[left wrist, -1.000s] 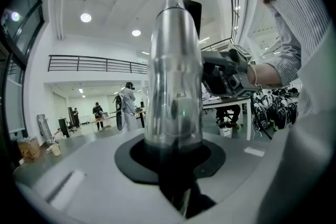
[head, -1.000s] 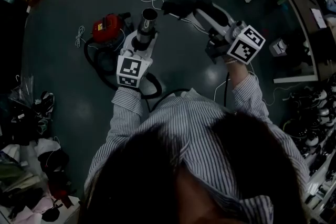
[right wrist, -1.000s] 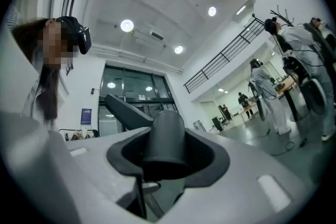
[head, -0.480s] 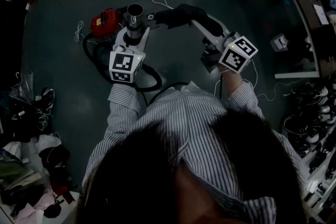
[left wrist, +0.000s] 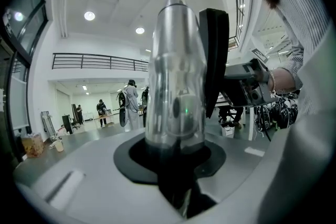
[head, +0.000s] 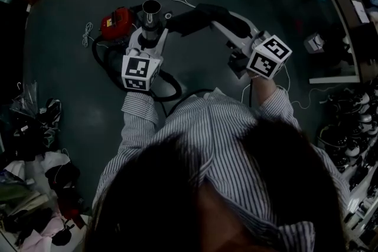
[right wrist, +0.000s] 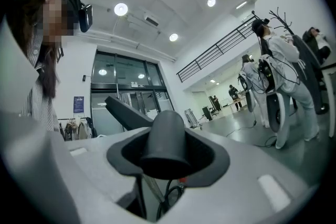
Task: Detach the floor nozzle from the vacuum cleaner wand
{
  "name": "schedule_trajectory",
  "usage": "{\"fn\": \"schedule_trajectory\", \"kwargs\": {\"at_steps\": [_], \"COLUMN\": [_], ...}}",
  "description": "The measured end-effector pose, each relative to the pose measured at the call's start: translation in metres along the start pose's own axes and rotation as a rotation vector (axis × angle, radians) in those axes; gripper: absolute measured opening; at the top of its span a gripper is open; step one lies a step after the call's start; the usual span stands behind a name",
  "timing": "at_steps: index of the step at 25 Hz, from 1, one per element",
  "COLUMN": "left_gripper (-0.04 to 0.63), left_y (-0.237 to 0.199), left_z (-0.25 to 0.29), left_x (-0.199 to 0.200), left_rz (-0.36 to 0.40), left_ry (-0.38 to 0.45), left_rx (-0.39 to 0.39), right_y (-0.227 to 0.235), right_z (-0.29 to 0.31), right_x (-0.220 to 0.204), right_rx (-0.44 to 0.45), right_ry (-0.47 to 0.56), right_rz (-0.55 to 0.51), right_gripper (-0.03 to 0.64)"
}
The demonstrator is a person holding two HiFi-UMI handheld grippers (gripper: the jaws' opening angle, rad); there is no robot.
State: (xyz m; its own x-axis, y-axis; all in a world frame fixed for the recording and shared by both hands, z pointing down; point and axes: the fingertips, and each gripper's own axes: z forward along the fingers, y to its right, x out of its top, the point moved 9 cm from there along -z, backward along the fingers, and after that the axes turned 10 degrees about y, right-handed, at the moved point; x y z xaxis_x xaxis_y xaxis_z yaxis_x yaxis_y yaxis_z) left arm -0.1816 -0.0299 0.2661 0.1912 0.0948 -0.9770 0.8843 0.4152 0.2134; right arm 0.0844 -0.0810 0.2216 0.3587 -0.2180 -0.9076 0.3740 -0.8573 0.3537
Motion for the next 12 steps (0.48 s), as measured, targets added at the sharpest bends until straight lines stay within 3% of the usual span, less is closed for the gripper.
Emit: {"fn": "schedule_trajectory", "kwargs": {"at_steps": [12], "left_gripper": [0.11], "left_y": [0.003], "left_z": [0.01], "left_x": [0.008], "left_rz": [-0.023], "left_ry": [-0.003], "left_rx": [-0.023], "right_y": [0.001], "right_z": [-0.003], "right_x": [0.011], "right_rx": [0.024], "right_ry": [0.001], "right_rz": [-0.047], "right_gripper": [0.178]}}
